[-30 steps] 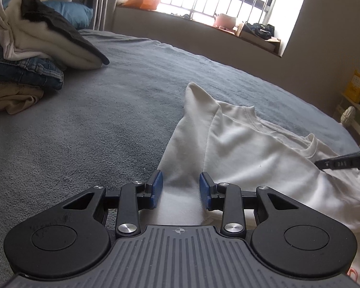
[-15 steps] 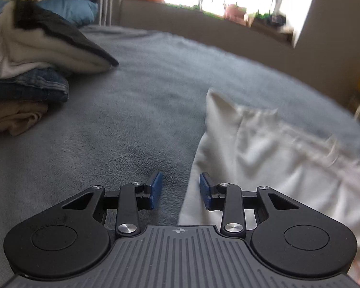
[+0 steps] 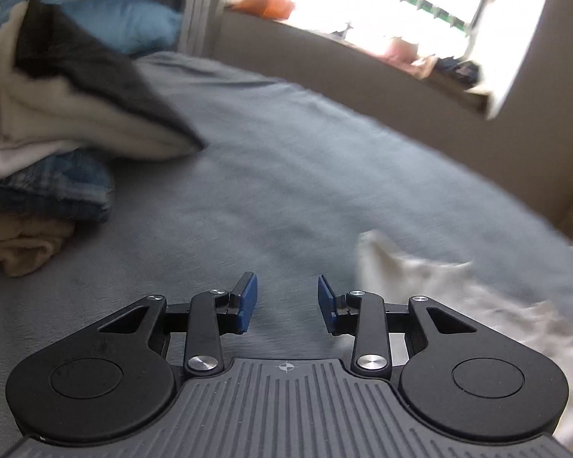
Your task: Fold clothes
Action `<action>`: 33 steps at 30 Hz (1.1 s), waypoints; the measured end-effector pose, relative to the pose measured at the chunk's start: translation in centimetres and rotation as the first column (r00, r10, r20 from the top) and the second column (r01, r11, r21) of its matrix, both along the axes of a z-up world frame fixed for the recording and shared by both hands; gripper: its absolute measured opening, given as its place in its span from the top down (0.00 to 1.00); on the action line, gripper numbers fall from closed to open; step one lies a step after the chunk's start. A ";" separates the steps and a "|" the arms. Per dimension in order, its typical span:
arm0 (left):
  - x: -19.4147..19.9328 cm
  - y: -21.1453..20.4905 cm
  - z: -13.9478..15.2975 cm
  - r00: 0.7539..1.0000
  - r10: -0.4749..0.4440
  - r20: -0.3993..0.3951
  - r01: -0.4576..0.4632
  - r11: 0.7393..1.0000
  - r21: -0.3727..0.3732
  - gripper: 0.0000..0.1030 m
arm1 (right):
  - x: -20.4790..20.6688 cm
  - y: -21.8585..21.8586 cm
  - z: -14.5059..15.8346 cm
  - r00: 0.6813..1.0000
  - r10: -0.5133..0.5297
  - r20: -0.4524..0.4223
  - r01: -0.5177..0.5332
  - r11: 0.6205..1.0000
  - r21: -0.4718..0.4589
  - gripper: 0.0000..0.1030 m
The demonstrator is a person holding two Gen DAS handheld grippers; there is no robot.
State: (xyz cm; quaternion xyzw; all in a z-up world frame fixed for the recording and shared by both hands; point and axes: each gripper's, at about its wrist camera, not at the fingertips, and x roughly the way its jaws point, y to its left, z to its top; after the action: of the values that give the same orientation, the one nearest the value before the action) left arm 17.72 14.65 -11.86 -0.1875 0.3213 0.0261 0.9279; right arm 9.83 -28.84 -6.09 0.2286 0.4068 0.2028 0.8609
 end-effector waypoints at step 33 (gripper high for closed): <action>-1.6 -19.4 0.6 0.921 -0.382 -0.073 0.386 0.922 0.041 0.66 | -10.5 -22.6 4.5 0.687 -0.721 0.093 0.719 0.693 0.057 0.59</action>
State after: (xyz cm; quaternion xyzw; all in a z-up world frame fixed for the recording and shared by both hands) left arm 16.16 -4.75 -11.28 -0.0946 0.3800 -0.1415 0.9092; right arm -0.68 -51.45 -1.62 0.3650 0.2358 -0.1356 0.8904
